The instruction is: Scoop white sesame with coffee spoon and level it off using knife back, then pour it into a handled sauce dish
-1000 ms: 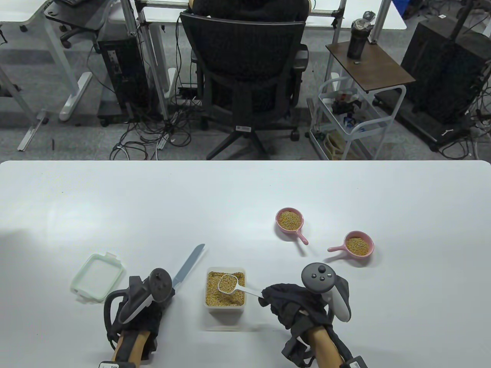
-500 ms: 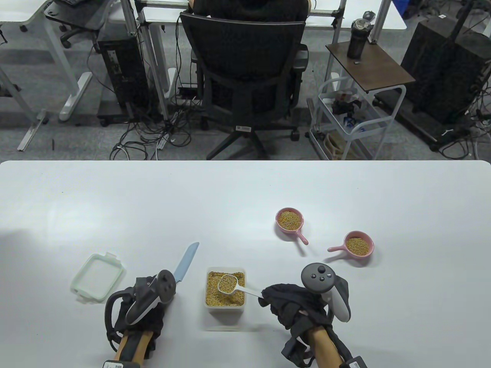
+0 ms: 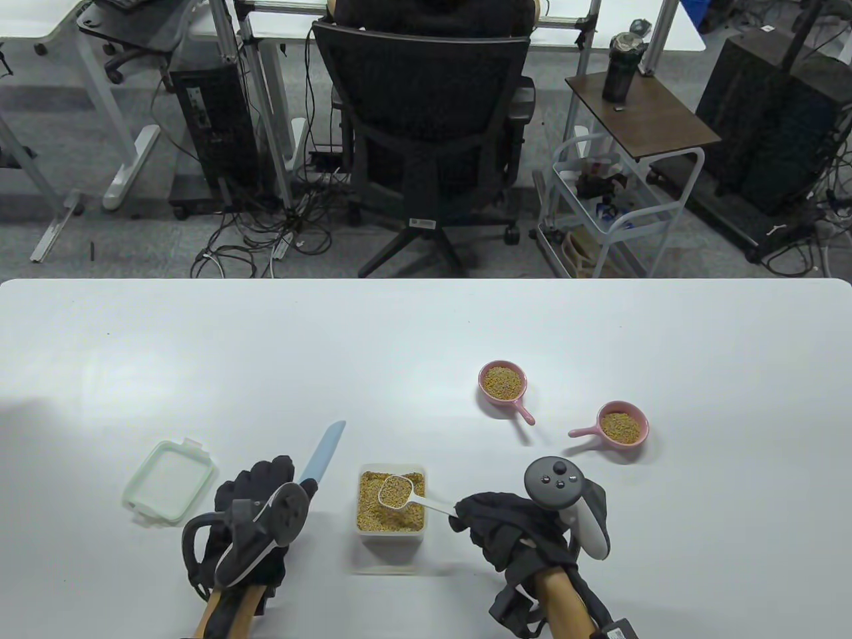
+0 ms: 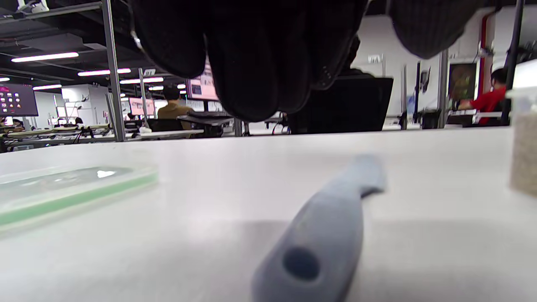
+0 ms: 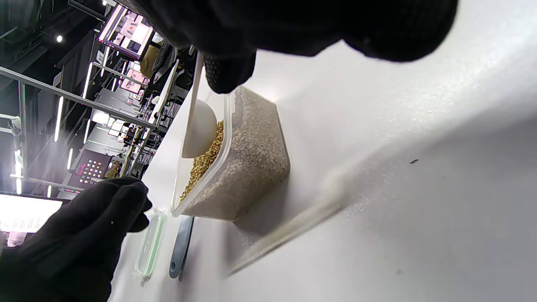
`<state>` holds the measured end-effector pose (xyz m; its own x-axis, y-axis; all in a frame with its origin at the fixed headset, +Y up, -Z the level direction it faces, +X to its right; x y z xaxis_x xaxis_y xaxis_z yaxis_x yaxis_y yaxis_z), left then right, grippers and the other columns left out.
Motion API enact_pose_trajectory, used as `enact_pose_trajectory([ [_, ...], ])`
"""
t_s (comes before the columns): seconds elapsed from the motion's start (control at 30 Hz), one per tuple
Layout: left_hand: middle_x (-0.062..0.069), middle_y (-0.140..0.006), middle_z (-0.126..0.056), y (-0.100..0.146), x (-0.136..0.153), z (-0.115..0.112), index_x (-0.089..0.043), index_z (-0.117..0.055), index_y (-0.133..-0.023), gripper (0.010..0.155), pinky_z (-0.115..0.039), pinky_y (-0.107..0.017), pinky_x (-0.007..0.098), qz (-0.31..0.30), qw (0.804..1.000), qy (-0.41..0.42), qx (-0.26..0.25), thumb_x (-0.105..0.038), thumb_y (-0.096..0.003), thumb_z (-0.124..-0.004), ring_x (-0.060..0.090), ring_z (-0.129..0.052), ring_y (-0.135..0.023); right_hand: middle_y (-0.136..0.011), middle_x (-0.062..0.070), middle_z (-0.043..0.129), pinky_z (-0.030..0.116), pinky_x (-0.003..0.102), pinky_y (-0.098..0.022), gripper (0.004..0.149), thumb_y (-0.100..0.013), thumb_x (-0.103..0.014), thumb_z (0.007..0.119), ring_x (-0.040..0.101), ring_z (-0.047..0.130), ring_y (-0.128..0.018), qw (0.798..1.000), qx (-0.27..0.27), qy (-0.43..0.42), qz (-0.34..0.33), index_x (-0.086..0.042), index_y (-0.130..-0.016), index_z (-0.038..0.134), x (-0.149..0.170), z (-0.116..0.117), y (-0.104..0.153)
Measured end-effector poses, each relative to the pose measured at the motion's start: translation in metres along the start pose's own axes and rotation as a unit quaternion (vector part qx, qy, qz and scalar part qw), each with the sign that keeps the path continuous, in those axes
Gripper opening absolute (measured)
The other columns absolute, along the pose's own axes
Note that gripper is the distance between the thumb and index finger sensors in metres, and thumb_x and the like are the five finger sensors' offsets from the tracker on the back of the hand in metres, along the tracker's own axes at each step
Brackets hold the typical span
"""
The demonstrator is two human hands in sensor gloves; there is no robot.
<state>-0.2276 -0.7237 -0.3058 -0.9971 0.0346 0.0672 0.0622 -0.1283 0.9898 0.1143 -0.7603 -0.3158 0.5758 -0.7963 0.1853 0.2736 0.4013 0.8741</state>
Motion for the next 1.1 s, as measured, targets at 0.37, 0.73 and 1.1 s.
enact_pose_trajectory([
  [0.37,0.009,-0.133,-0.029,0.002,-0.002,0.000,-0.026,-0.019,-0.125,0.086,-0.034,-0.083,0.062,-0.038,0.999,0.021,-0.020,-0.068,-0.0567,-0.050,0.040,-0.033,-0.122,-0.040,-0.006,0.092,0.084,0.043,-0.031,0.040,-0.063,-0.035,0.070,0.013,0.091,-0.023,1.000,0.000,-0.001,0.000,-0.007,-0.084,0.091,0.000,0.000,0.000],
  [0.73,0.011,-0.131,-0.012,-0.003,0.002,-0.023,-0.027,-0.011,-0.124,0.089,-0.020,-0.078,0.062,-0.038,0.998,0.001,0.043,-0.071,-0.0550,-0.045,0.043,-0.010,-0.115,-0.040,-0.006,0.092,0.084,0.043,-0.031,0.041,-0.062,-0.035,0.070,0.013,0.091,-0.023,1.000,0.003,-0.001,-0.001,-0.007,-0.084,0.091,0.001,-0.001,0.000],
  [1.1,0.012,-0.130,-0.011,-0.004,0.004,-0.026,-0.026,-0.011,-0.124,0.089,-0.021,-0.078,0.063,-0.034,0.998,0.009,0.055,-0.071,-0.0551,-0.045,0.044,-0.009,-0.114,-0.040,-0.006,0.092,0.084,0.043,-0.031,0.041,-0.062,-0.035,0.070,0.013,0.091,-0.023,1.000,0.003,-0.017,-0.013,-0.007,-0.084,0.090,-0.002,-0.002,0.004],
])
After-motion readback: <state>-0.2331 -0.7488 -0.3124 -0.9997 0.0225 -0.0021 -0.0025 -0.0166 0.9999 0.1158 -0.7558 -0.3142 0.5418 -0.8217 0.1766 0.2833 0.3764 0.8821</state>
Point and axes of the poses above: the tracker on the back of each hand, its own x axis roughly to the little-finger side, its own y axis roughly from the fingertips to the wrist, z = x × y, the point moved 4 cm from there along -y, roughly from the wrist to the fingertips
